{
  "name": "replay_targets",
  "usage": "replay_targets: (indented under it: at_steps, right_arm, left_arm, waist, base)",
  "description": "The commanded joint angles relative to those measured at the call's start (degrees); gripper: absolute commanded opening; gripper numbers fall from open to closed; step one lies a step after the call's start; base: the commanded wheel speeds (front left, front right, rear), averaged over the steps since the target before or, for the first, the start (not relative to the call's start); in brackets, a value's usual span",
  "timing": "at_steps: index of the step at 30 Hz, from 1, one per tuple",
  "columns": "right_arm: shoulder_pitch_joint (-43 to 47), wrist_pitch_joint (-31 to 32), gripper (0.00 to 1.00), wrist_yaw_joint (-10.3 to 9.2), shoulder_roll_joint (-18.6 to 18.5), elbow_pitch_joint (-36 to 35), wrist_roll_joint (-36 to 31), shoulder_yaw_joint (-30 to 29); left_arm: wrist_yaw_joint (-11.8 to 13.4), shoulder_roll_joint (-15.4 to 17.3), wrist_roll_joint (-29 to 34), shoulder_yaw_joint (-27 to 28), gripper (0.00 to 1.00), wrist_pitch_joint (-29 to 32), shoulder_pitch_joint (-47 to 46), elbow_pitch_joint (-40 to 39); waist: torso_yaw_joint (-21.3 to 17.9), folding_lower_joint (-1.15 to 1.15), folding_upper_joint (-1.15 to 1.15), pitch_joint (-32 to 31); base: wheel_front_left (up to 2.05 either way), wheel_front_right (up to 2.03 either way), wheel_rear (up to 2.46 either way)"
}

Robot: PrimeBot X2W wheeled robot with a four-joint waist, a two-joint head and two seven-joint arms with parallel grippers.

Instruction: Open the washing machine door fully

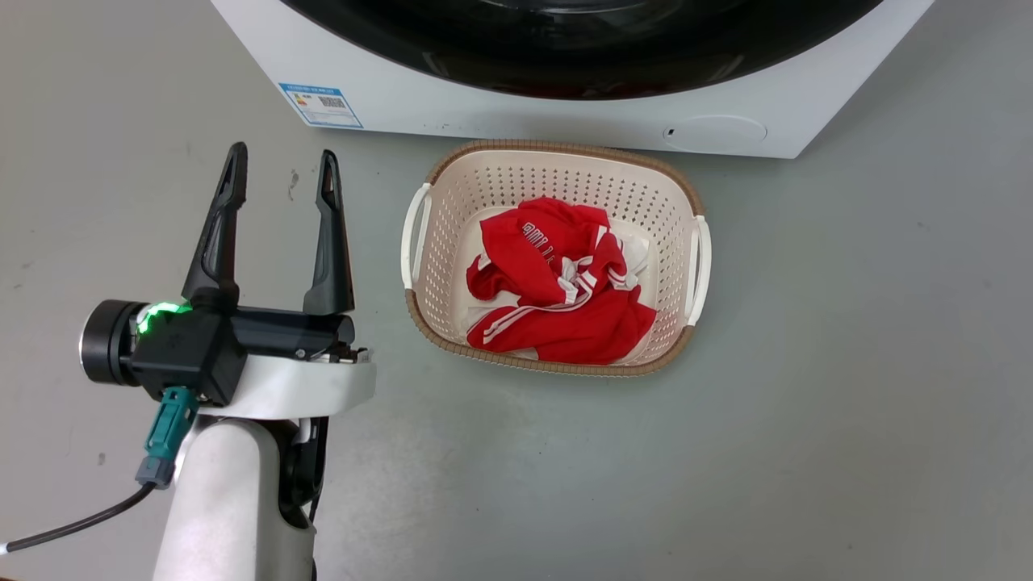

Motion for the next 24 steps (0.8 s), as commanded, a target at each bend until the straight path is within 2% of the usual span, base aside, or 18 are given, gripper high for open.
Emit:
replay_targets:
  at_steps: [1,6,12,24]
  right_arm:
    - [-1.2,-0.3,0.00,0.00,0.3,0.8,-0.4,-0.2]
    - [-3.8,0.8,0.00,-0.02,1.3,4.1,-1.6,-0.4]
    - [-3.9,6.6,0.00,0.05,2.1,5.3,-1.4,-0.1]
    - [4.3,21.2,0.00,0.06,2.7,-1.4,1.5,1.4]
  left_arm:
    - [-0.1,-0.1,0.2,0.1,1.00,-0.1,-1.1,-0.2]
    - [-0.2,-0.1,0.5,-0.1,1.00,-0.1,-1.9,-0.4]
    - [-0.2,-0.2,0.6,-0.3,1.00,-0.1,-2.1,0.0]
    - [-0.1,-0.2,0.8,-0.5,1.00,-0.1,0.4,2.2]
  waist:
    - [0.1,-0.01,0.00,0.4]
    - [0.3,-0.01,0.00,1.5]
    - [0.2,-0.01,0.00,1.4]
    - [-0.7,-0.01,0.00,-3.6]
  base:
    - [0.00,0.00,0.00]
    - [0.00,0.00,0.00]
    - [0.00,0.00,0.00]
    - [0.00,0.00,0.00]
